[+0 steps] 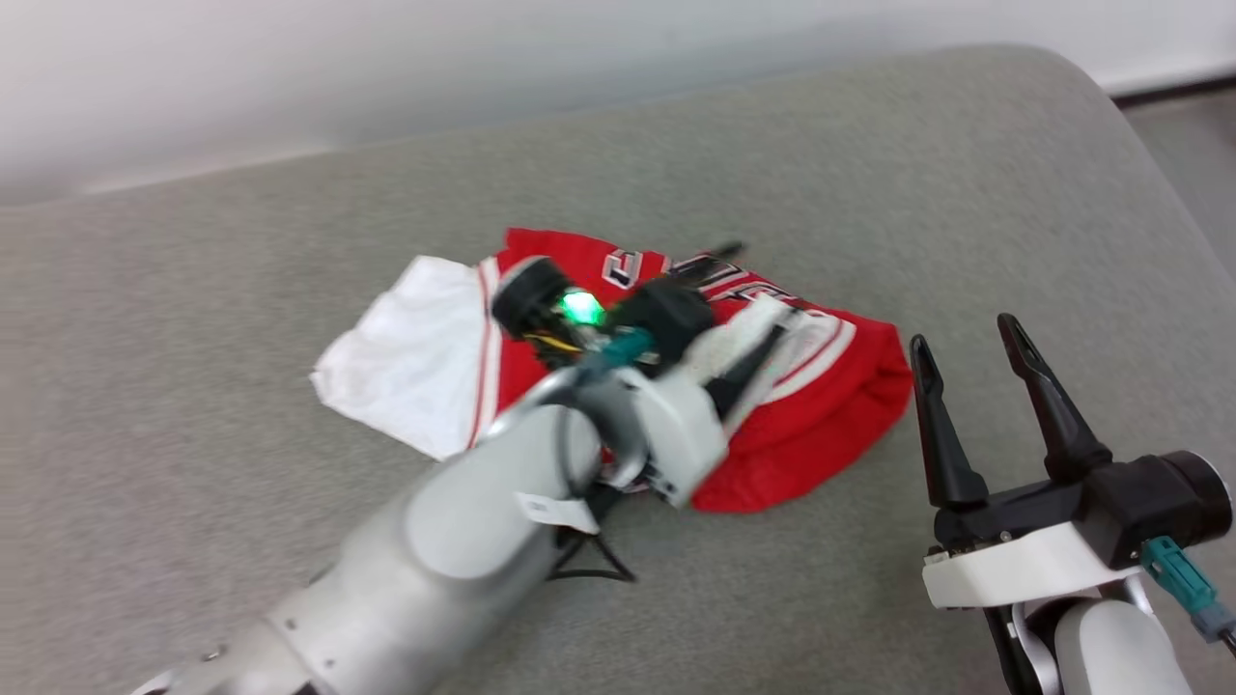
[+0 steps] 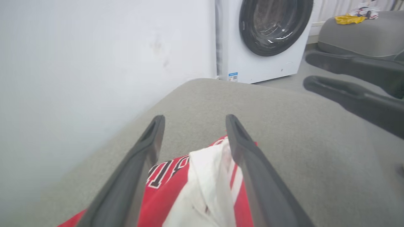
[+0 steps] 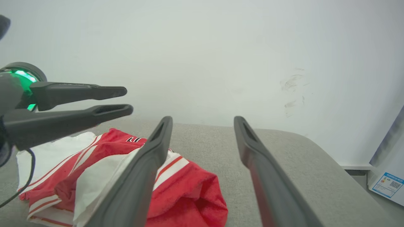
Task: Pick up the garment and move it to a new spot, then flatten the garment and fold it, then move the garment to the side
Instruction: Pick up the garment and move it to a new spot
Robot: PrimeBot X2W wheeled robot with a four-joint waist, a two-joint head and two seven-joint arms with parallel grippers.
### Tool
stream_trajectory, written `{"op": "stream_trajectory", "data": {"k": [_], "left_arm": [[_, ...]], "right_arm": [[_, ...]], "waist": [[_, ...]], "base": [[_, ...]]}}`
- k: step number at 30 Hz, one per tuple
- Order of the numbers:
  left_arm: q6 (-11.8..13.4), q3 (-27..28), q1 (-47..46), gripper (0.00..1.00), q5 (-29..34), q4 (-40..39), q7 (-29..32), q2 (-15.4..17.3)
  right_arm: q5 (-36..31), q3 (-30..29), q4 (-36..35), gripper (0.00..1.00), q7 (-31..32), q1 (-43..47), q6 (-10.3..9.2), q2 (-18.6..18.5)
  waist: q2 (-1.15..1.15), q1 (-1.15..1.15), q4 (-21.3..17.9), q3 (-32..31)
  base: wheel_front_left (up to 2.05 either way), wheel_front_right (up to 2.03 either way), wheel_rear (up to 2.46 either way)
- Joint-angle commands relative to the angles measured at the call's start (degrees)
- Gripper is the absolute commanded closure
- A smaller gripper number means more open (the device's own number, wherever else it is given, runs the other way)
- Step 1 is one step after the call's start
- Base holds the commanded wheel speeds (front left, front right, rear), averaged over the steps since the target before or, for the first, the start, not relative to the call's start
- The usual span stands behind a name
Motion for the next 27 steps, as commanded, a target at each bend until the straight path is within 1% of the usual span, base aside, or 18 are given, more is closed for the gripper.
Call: {"op": "stream_trajectory", "data": {"k": [1,2,3,8,10,12,13,15,17,18,20,23,27], "left_arm": [[1.26,1.7,1.36,0.0,-0.73,-0.47,-1.02,2.03],[1.82,2.78,1.93,0.0,-1.21,-0.75,-1.47,3.19],[3.19,5.35,3.5,0.0,-2.36,-1.73,-2.54,5.84],[7.0,12.65,10.06,0.0,-3.36,-6.48,-4.21,13.79],[8.48,16.28,13.45,0.0,-3.58,-9.51,-4.35,16.17],[10.18,20.64,17.9,0.0,-3.55,-13.56,-4.38,17.8],[11.05,23.3,20.7,0.0,-3.94,-15.74,-4.33,17.92],[11.57,29.08,26.51,0.0,-5.3,-19.73,-4.28,16.81],[10.93,32.15,31.56,0.0,-3.08,-22.37,-4.29,17.03],[10.63,33.71,33.72,0.0,-2.41,-23.48,-4.29,16.36],[9.95,36.49,37.48,0.0,-0.57,-25.71,-4.3,14.65],[8.64,40.42,42.67,0.0,2.02,-28.83,-4.3,11.02],[7.26,43.15,47.06,0.0,7.07,-31.85,-4.31,7.17]], "right_arm": [[-0.48,-0.39,0.16,0.0,-0.14,1.07,-0.04,0.09],[-0.73,-0.5,0.22,0.0,-0.14,1.23,-0.04,0.09],[-1.26,-0.59,0.25,0.0,-0.14,1.59,-0.04,0.09],[-2.33,-0.21,0.51,0.0,-0.14,2.48,-0.04,0.09],[-2.6,-0.2,0.52,0.0,-0.14,3.2,-0.04,0.09],[-2.79,-0.1,0.62,0.0,-0.14,3.66,-0.04,0.09],[-2.79,-0.14,0.65,0.0,-0.14,3.74,-0.04,0.08],[-2.69,-0.16,0.6,0.0,-0.14,4.33,-0.04,0.09],[-2.58,-0.02,0.79,0.0,-0.14,4.88,-0.04,0.09],[-2.67,0.17,0.85,0.0,-0.14,4.98,-0.04,0.09],[-2.73,0.16,0.87,0.0,-0.14,5.34,-0.04,0.09],[-2.68,0.19,0.82,0.0,-0.14,5.71,-0.04,0.09],[-2.6,0.32,0.78,0.0,-0.14,5.69,-0.04,0.09]], "waist": [[0.0,0.0,3.35,-2.89],[0.0,0.0,4.02,-3.39],[0.0,0.0,5.16,-4.22],[0.0,0.0,7.24,-5.59],[0.0,0.0,7.88,-5.93],[0.0,0.0,8.31,-6.19],[0.0,0.0,8.56,-6.33],[0.0,0.0,9.06,-6.52],[0.0,0.0,9.44,-6.75],[0.0,0.0,9.57,-6.82],[0.0,0.0,9.8,-6.91],[0.0,0.0,10.03,-7.09],[0.0,0.0,10.03,-7.05]], "base": [[0.0,0.0,0.0],[0.0,0.0,0.0],[0.0,0.0,0.0],[0.0,0.0,0.0],[0.0,0.0,0.0],[0.0,0.0,0.0],[0.0,0.0,0.0],[0.0,0.0,0.0],[0.0,0.0,0.0],[0.0,0.0,0.0],[0.0,0.0,0.0],[0.0,0.0,0.0],[0.0,0.0,0.0]]}}
